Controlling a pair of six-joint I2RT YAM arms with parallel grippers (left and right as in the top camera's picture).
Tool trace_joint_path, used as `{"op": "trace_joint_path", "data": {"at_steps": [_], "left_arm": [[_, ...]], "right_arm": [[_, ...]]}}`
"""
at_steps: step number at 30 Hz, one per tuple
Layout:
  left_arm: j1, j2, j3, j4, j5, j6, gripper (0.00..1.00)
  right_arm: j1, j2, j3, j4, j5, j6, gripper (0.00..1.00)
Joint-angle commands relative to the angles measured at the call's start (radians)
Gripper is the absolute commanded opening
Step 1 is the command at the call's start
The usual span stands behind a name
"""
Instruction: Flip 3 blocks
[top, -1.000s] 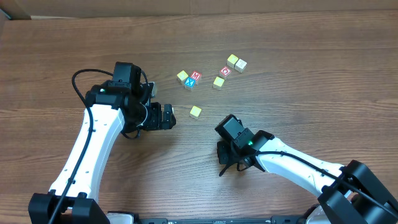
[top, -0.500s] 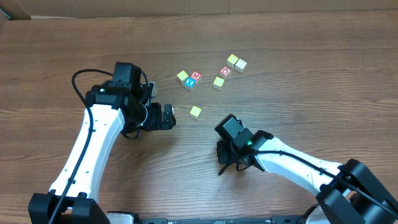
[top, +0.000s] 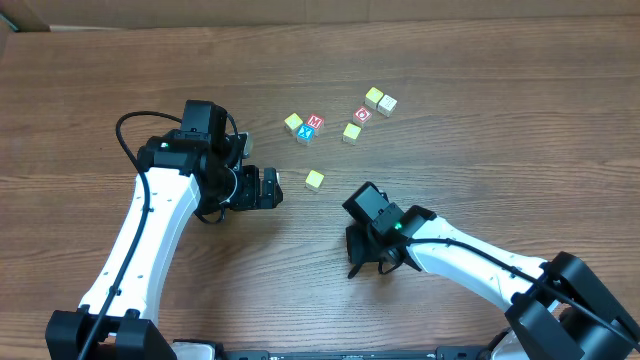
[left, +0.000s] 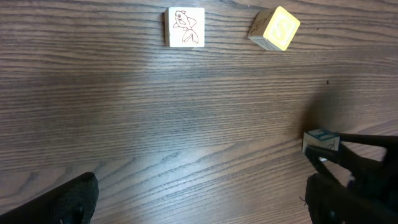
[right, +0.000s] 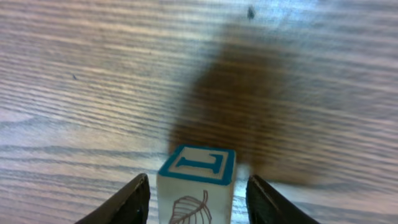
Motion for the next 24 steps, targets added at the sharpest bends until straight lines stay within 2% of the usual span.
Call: {"op": "trace_joint_path", "data": {"at_steps": [1, 7, 11, 14, 16, 19, 24], "left_arm": [[-0.002, 0.008, 0.019, -0.003, -0.006, -0.002, 1.00], [-0.002, 0.008, 0.016, -0.002, -0.013, 0.016, 1.00], [-0.029, 0.009, 0.014, 0.021, -0.013, 0.017, 0.84], [-0.083, 0.024, 0.014, 0.067, -0.020, 0.037, 0.84], [-0.127, 0.054, 0.014, 0.104, -0.043, 0.036, 0.87], [-0.197, 0.139, 0.014, 0.171, -0.050, 0.047, 0.90], [-0.266, 0.325, 0.072, 0.237, -0.079, 0.082, 0.79]], "right_arm": [[-0.006, -0.019, 0.123, -0.065, 0.096, 0.002, 0.53], [-0.027, -0.092, 0.372, -0.299, 0.122, -0.076, 0.54], [-0.027, -0.151, 0.498, -0.432, 0.121, -0.076, 0.54], [-0.027, -0.224, 0.573, -0.521, 0.111, -0.072, 0.54], [-0.027, -0.273, 0.608, -0.562, 0.085, -0.072, 0.55], [-0.027, -0.363, 0.641, -0.608, 0.029, -0.072, 0.63], [-0.027, -0.495, 0.643, -0.696, -0.052, -0.072, 0.66]]}}
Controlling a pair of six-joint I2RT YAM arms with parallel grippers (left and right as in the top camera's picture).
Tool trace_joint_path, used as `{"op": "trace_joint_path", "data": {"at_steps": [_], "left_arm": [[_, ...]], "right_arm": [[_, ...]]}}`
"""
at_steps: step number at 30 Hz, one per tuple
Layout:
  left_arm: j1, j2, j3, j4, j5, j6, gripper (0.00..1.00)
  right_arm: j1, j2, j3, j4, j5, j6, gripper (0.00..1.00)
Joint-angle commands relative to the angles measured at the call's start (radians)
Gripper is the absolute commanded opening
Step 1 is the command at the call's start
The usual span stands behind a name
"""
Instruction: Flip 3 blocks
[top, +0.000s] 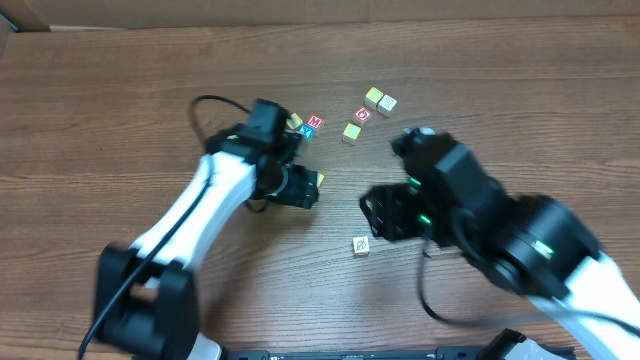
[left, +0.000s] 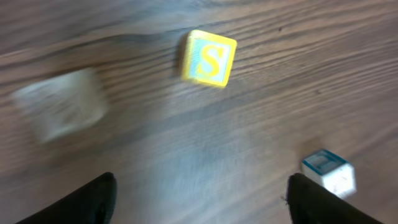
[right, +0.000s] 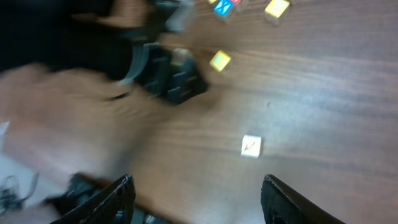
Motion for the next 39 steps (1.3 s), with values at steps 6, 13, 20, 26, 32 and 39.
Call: {"op": "trace_joint_path", "data": {"at_steps": [6, 13, 20, 26, 32, 39], "left_arm": [[-0.044, 0.275, 0.211, 0.008, -0.110, 0.152, 0.87], [-0.044, 0.344, 0.348, 0.006, -0.103, 0.156, 0.57], [-0.044, 0.346, 0.347, -0.079, -0.085, 0.161, 0.56], [-0.044, 0.346, 0.341, -0.119, -0.082, 0.225, 0.57], [-0.045, 0.348, 0.332, -0.126, -0.032, 0.299, 0.59], [-0.045, 0.348, 0.317, -0.104, 0.006, 0.335, 0.60]], "right_arm": [[-0.005, -0.141, 0.024, -0.187, -0.138, -0.008, 0.66], [-0.005, -0.157, 0.024, -0.252, -0.138, -0.008, 0.66], [-0.005, -0.145, 0.023, -0.250, -0.137, -0.012, 0.65], [-0.005, -0.145, 0.023, -0.259, -0.138, -0.011, 0.65], [-0.005, -0.145, 0.023, -0.286, -0.146, -0.011, 0.64], [-0.005, -0.145, 0.023, -0.290, -0.169, -0.010, 0.63]]}}
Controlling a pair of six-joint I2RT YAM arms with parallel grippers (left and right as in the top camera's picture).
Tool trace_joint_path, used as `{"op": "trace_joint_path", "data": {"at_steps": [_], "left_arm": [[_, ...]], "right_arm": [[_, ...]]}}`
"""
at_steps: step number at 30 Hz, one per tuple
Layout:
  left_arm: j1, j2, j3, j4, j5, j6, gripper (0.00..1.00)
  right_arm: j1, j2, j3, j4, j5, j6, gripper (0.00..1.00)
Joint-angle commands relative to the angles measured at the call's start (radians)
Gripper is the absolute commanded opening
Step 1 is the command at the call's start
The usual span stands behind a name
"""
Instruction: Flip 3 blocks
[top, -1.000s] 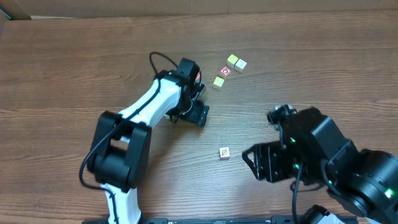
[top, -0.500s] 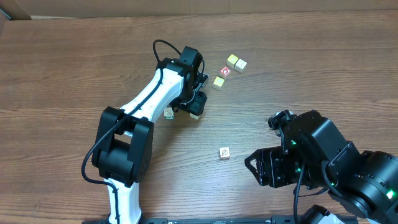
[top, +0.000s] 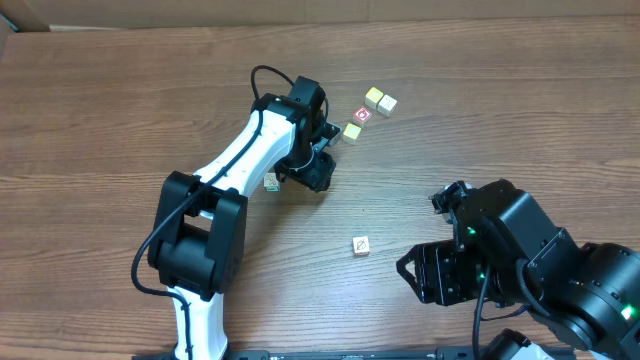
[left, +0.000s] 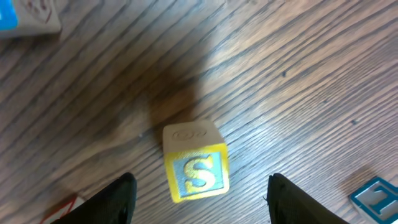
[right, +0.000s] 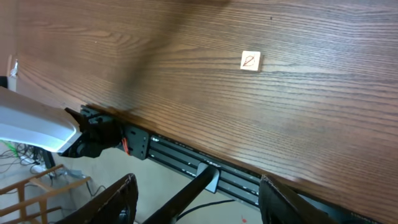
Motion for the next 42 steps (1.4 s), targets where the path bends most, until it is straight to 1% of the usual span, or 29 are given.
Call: {"op": "trace_joint_path", "data": {"at_steps": [1, 3, 7, 15, 19, 27, 30, 36, 42], "left_arm": [[-0.005, 0.020, -0.010, 0.009, 0.037, 0.042, 0.59], [-0.005, 0.021, -0.013, 0.011, 0.037, 0.042, 0.56], [-0.005, 0.035, -0.020, 0.013, 0.033, 0.042, 0.57], [-0.005, 0.070, -0.021, 0.013, 0.033, 0.019, 0.52], [-0.004, 0.070, -0.020, 0.013, 0.032, 0.016, 0.45], [-0.004, 0.070, -0.018, 0.013, 0.021, -0.009, 0.48], [-0.004, 0.070, -0.010, 0.008, 0.020, -0.016, 0.47], [-0.004, 0.069, 0.018, -0.024, -0.011, -0.016, 0.37], [-0.004, 0.069, 0.035, -0.044, -0.031, -0.016, 0.36]], "right_arm": [[-0.005, -0.004, 0.018, 0.003, -0.021, -0.006, 0.63], [-0.005, -0.004, 0.018, 0.002, -0.021, -0.004, 0.63], [-0.005, -0.004, 0.018, 0.003, -0.033, 0.000, 0.63], [-0.005, -0.004, 0.018, 0.002, -0.035, 0.000, 0.63], [-0.005, -0.004, 0.018, 0.003, -0.035, 0.000, 0.62], [-0.005, -0.004, 0.018, 0.006, -0.035, -0.001, 0.62], [-0.005, -0.004, 0.018, 0.013, -0.035, -0.001, 0.62], [-0.005, -0.004, 0.018, 0.014, -0.035, -0.001, 0.62], [-0.005, -0.004, 0.018, 0.021, -0.035, -0.001, 0.62]]}}
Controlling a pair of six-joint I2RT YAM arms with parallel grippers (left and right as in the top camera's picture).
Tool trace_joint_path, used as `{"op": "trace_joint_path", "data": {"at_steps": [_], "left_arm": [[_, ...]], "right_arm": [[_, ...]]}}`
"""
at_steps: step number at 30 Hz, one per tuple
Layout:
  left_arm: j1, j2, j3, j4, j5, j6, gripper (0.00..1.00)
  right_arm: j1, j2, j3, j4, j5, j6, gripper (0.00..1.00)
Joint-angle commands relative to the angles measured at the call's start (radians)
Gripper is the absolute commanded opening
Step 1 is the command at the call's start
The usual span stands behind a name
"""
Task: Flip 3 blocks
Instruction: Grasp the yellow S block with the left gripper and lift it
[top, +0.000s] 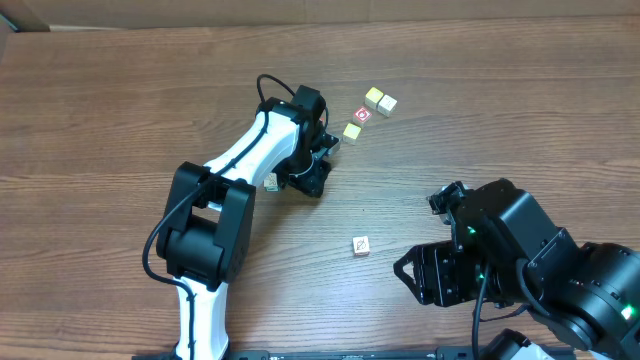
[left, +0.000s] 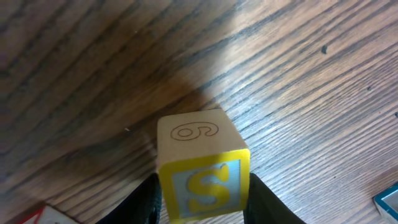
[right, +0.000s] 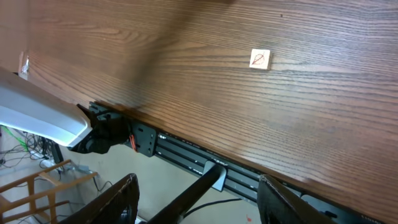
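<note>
A yellow block with an S on its side and a 6 on top (left: 202, 158) stands on the wood between the fingers of my left gripper (left: 200, 200), which press both its flanks. From overhead the left gripper (top: 312, 174) covers that block. A pale block with a leaf drawing (top: 360, 245) lies alone mid-table, also in the right wrist view as the leaf block (right: 260, 58). My right gripper (right: 198, 190) is open and empty, raised over the table's front edge, at the lower right in the overhead view (top: 418, 276).
Several more blocks lie at the back: a yellow one (top: 352, 130), a red-marked one (top: 362, 114), and a pair (top: 380, 100). Another small block (top: 270, 182) lies left of my left gripper. A red-edged block corner (left: 28, 214) and a blue one (left: 388, 198) border the left wrist view.
My left gripper's fingers have come in from wide apart to press on the yellow S block, which now fills the wrist view. The right arm has barely moved.
My right gripper stood around the blue-topped leaf block low on the table while the left hung open at the left. Then the right had let go and risen, leaving the leaf face up, and the left neared the S block. Now the left grips it.
</note>
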Motion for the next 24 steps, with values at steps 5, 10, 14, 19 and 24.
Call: {"op": "trace_joint_path", "data": {"at_steps": [5, 10, 14, 19, 24], "left_arm": [[-0.004, 0.006, 0.048, -0.012, -0.019, -0.005, 0.37], [-0.005, 0.006, 0.059, -0.021, -0.020, -0.005, 0.35], [-0.006, 0.006, 0.061, -0.022, -0.020, -0.005, 0.34], [-0.013, 0.006, 0.061, -0.022, -0.020, -0.005, 0.29], [-0.018, 0.006, 0.061, -0.021, -0.020, -0.005, 0.22]], "right_arm": [[-0.005, -0.003, 0.018, 0.014, -0.005, -0.002, 0.62], [-0.005, -0.003, 0.018, 0.016, -0.005, -0.002, 0.62], [-0.005, -0.003, 0.018, 0.023, -0.005, -0.003, 0.62], [-0.005, -0.003, 0.018, 0.030, -0.005, -0.006, 0.62], [-0.005, -0.003, 0.018, 0.029, -0.005, -0.006, 0.62]]}}
